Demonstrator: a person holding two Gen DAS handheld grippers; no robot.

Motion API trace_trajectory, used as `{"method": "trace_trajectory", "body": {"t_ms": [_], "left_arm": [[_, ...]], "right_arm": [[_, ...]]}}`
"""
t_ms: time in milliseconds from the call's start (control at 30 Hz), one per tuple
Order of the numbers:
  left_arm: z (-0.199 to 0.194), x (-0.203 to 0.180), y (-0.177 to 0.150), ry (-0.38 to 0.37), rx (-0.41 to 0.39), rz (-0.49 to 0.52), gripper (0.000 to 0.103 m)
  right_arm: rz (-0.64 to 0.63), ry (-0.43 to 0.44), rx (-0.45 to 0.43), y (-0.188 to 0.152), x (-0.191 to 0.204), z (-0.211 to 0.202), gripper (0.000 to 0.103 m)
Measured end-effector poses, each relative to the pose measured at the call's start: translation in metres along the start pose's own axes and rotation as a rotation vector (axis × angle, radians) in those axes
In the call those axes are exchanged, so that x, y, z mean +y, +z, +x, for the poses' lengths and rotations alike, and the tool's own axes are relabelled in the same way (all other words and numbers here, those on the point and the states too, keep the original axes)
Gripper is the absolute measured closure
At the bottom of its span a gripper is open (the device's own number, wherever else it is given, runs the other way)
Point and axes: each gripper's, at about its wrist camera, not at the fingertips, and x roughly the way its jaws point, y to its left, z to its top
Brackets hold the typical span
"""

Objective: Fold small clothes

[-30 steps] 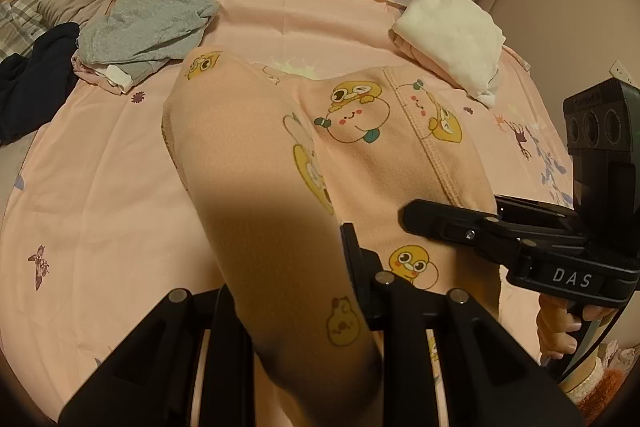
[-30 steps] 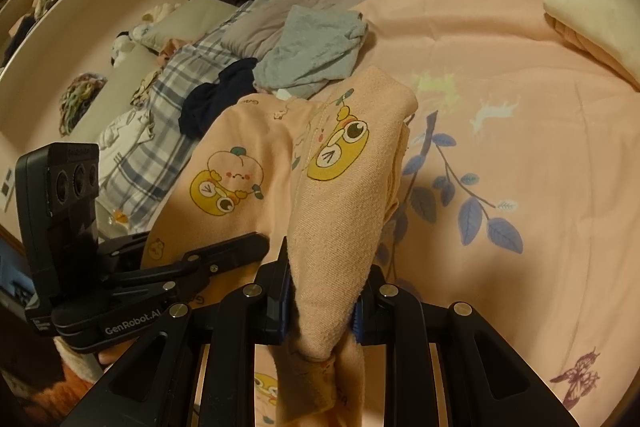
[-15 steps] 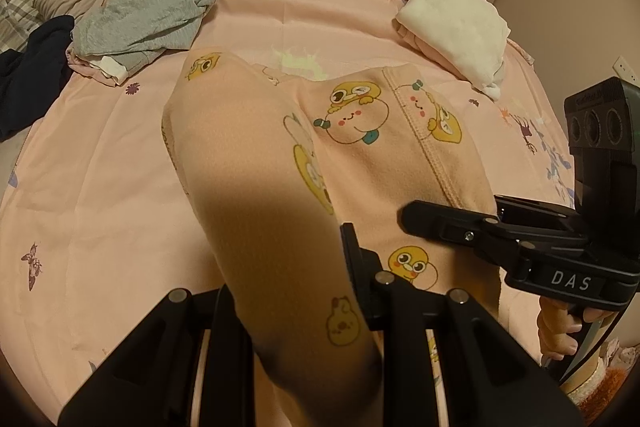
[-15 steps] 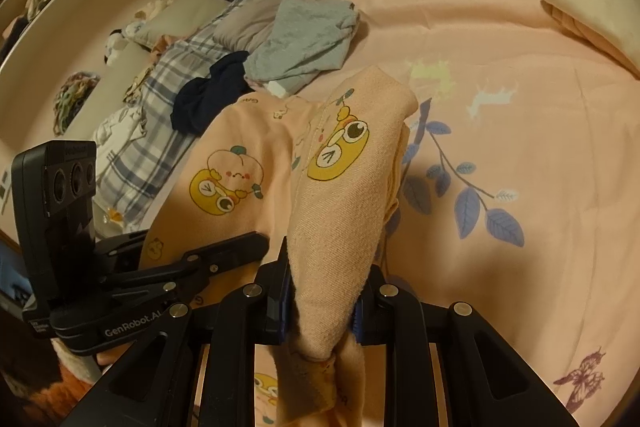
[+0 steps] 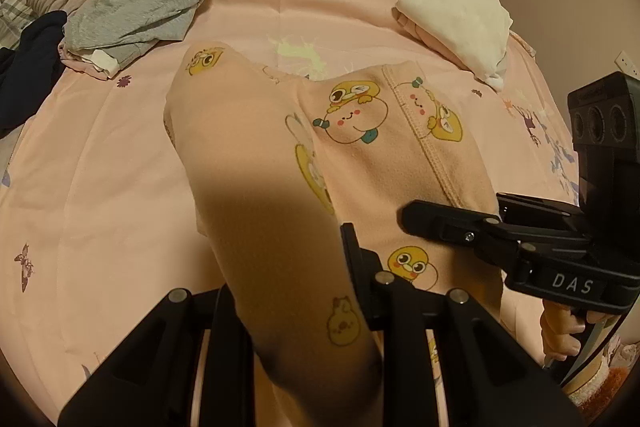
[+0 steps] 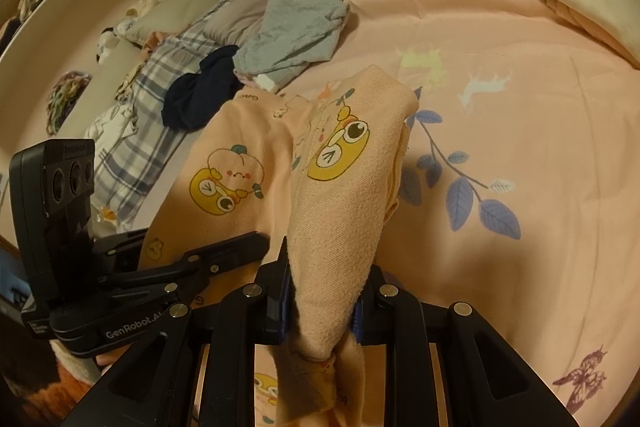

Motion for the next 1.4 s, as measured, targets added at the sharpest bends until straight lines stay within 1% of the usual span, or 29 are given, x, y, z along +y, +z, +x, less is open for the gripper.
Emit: {"method": "trace_trajectory", "body": {"t_ms": [733,1033,1267,1333,1400], "left_arm": [[0.029,0.000,-0.005,-0.036,0.047,-0.011,0.082],[0.051,0.009,-0.017,-0.068,0.068,-0.053,0.080],[0.062,0.011,-0.020,-0.065,0.083,-0.052,0.070],[0.064,0.013,-0.021,-0.058,0.079,-0.052,0.065],[0.066,0.018,-0.022,-0.060,0.079,-0.069,0.057]], "right_arm": [[0.032,-0.035,0.034,-0.011,-0.016,0.006,0.079],[0.046,-0.101,0.079,-0.019,-0.029,0.023,0.079],[0.053,-0.160,0.105,-0.026,-0.038,0.035,0.077],[0.054,-0.164,0.099,-0.028,-0.040,0.035,0.076],[0.055,-0.163,0.096,-0.029,-0.041,0.034,0.076]]}}
